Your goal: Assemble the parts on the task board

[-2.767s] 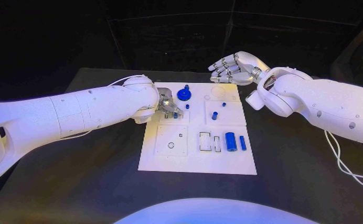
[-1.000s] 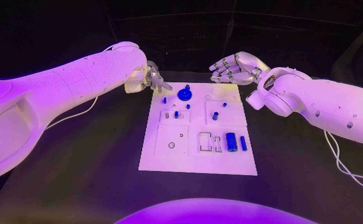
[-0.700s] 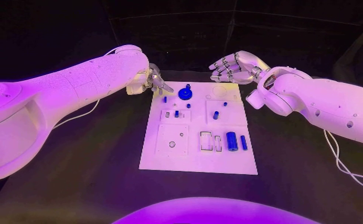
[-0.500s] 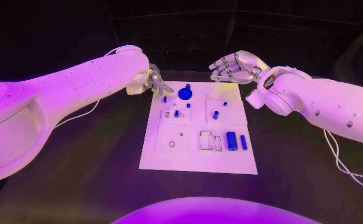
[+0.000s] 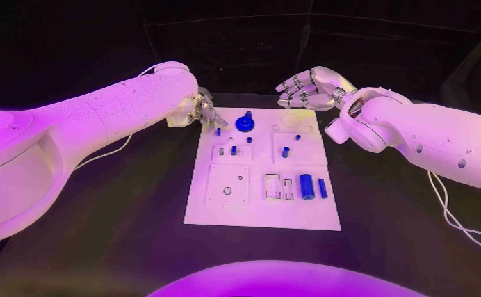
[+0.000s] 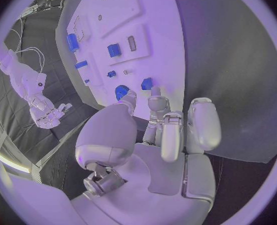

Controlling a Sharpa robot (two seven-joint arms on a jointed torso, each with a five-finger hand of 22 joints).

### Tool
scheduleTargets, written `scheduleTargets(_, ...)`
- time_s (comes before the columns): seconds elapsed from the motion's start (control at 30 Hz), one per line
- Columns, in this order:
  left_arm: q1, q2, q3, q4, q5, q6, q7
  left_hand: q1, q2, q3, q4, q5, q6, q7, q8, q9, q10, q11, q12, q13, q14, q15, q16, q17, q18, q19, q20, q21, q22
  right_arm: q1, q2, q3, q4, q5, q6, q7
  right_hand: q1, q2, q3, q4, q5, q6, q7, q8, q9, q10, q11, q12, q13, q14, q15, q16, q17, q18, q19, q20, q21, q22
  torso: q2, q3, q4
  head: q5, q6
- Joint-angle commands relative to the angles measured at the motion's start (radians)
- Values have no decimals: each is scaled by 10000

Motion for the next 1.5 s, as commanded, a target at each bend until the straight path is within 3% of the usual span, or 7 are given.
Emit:
scheduleTargets(0.03, 3, 11, 2, 2, -74, 191, 93, 146, 44, -22, -64, 64, 64, -2, -72, -24, 82, -21, 54, 1, 1073, 7, 64, 2634, -103, 79, 13, 43, 7, 20, 16, 6, 14, 21, -1, 111, -7, 57, -20, -32, 18, -90, 611, 36, -11, -72, -3, 59, -15, 5, 37, -44, -9, 99, 73, 4, -50, -9, 2, -5, 11, -12, -8)
scheduleTargets(1.17, -80, 209, 3, -145, -74, 113, 190, 771, 264, -2, -466, 65, 129, -11, -94, -107, 82, -31, 52, -22, 1073, 1, 64, 2634, -105, 79, 7, 33, 36, 20, 57, 6, -1, 21, 13, 112, 3, 62, -16, -43, 37, -93, 611, 43, -10, -77, -3, 66, -15, 5, 37, -44, -15, 100, 78, 5, -59, -14, -7, -3, 14, -33, -53)
scheduleTargets(1.37, -84, 211, 3, -156, -74, -47, 217, 933, 494, 97, -543, 66, 151, -22, -104, -134, 94, -41, 58, -19, 1073, -5, 64, 2634, -104, 79, 4, 28, 41, 20, 59, 6, -1, 21, 16, 110, 3, 62, -16, -43, 37, -93, 611, 43, -10, -77, -3, 66, -15, 5, 37, -44, -15, 100, 78, 5, -59, -14, -2, -7, 18, -40, -51)
scheduleTargets(1.5, -85, 215, 3, -162, -74, -31, 258, 1416, 745, 396, -862, 56, 128, -72, -134, -166, 91, -89, 45, -27, 1073, -41, 64, 2634, -105, 85, -20, 33, 61, 20, 64, 6, -1, 21, 21, 109, 3, 62, -16, -43, 37, -93, 611, 43, -10, -77, -3, 66, -15, 5, 37, -44, -15, 100, 78, 5, -59, -14, -4, -8, 9, -46, -61)
